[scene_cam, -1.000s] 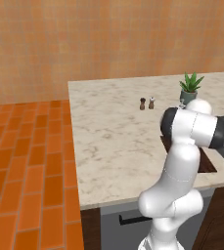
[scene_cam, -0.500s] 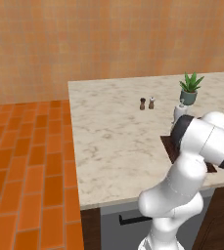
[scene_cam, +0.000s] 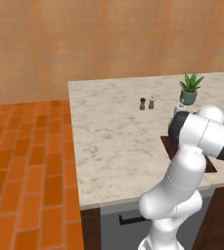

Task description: Pick up the sponge from the counter and clean the cutting board by briefly scrubbing or pressing down on the cutting board. Once finished, release the sponge.

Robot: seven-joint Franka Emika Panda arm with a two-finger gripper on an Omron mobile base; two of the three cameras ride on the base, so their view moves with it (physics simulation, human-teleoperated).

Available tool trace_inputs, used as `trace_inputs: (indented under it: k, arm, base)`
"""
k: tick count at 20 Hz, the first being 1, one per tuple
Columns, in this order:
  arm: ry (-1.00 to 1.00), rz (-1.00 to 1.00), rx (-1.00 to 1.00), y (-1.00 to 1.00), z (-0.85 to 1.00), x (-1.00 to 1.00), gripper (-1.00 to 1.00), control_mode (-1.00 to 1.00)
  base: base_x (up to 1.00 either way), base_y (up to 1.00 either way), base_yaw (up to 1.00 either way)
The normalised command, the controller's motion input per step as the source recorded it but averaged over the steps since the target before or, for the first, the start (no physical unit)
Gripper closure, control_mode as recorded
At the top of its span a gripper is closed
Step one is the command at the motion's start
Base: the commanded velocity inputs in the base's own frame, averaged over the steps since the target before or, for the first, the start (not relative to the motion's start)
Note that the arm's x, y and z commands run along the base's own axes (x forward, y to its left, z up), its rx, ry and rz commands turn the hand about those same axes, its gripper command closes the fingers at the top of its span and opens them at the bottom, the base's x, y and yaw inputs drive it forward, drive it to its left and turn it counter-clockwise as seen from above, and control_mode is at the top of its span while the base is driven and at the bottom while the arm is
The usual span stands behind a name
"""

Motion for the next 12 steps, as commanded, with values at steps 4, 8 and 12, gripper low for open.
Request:
trace_inputs:
  k: [4, 8, 12]
  arm:
    - [-0.06, 0.0, 0.0, 0.0, 0.0, 0.56, 1.0, -1.0]
    - [-0.07, 0.0, 0.0, -0.04, 0.0, 0.54, 1.0, -1.0]
    - [-0.04, 0.0, 0.0, -0.08, 0.0, 0.46, 1.0, -1.0]
  base:
    - [0.0, 0.0, 0.0]
    - [0.0, 0.0, 0.0]
    - [0.0, 0.0, 0.0]
